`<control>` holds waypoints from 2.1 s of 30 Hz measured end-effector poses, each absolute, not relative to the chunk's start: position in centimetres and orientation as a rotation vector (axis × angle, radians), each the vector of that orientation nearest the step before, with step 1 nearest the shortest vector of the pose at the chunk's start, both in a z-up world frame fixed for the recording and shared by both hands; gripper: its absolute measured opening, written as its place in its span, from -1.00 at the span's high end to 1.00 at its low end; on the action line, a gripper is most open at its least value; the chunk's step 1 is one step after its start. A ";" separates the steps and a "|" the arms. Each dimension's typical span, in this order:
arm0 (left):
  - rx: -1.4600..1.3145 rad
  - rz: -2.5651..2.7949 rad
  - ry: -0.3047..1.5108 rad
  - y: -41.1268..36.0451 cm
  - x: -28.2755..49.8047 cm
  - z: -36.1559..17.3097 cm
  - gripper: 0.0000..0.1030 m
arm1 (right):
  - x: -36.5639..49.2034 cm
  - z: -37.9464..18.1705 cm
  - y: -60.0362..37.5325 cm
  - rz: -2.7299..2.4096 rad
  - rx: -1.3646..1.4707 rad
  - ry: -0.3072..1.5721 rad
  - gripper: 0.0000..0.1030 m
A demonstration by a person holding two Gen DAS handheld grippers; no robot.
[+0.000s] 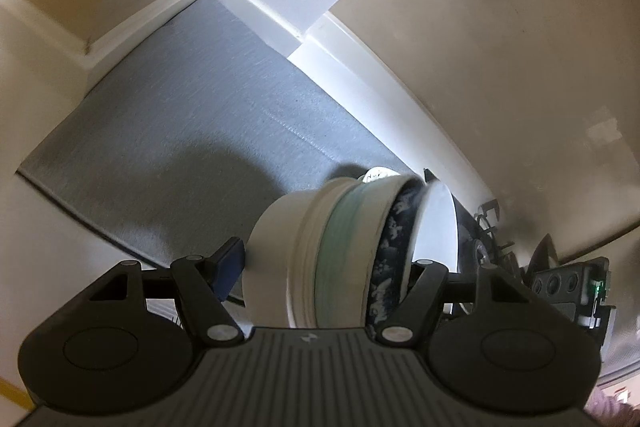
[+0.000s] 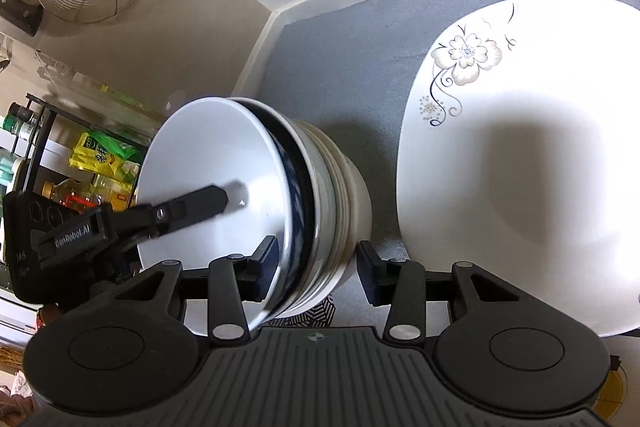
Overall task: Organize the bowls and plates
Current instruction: 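Lift the bowl stack and carry it toward the white plate stack, then carry the bowl stack over the white plate stack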
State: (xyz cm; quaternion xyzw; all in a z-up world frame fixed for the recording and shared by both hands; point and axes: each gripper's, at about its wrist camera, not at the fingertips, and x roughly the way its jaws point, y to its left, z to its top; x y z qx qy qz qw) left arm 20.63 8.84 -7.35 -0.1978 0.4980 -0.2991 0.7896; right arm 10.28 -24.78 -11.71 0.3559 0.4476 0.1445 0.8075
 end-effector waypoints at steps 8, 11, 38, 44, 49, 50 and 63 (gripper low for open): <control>-0.460 -0.628 1.117 8.7 21.2 -9.2 -0.42 | 10.3 -13.6 -24.1 0.286 0.802 1.020 0.16; -0.520 -0.638 1.123 9.1 21.5 -9.4 -0.41 | 10.8 -14.4 -24.3 0.254 0.799 1.057 0.32; -0.538 -0.518 1.229 10.7 22.3 -14.1 -0.49 | 12.6 -14.2 -23.4 0.231 0.796 1.037 0.00; -0.533 -0.536 1.224 10.5 22.2 -13.9 -0.66 | 13.1 -13.9 -22.0 0.176 0.739 1.059 -0.07; -0.533 -0.535 1.210 10.3 22.3 -13.9 -0.75 | 13.3 -13.8 -21.0 0.167 0.682 1.044 -0.10; -0.524 -0.538 1.207 10.3 22.3 -13.8 -0.72 | 13.3 -13.8 -20.8 0.162 0.668 1.041 -0.11; -0.636 -0.562 1.237 13.8 21.0 -14.5 -0.51 | 12.5 -13.4 -20.4 0.166 0.614 1.005 0.13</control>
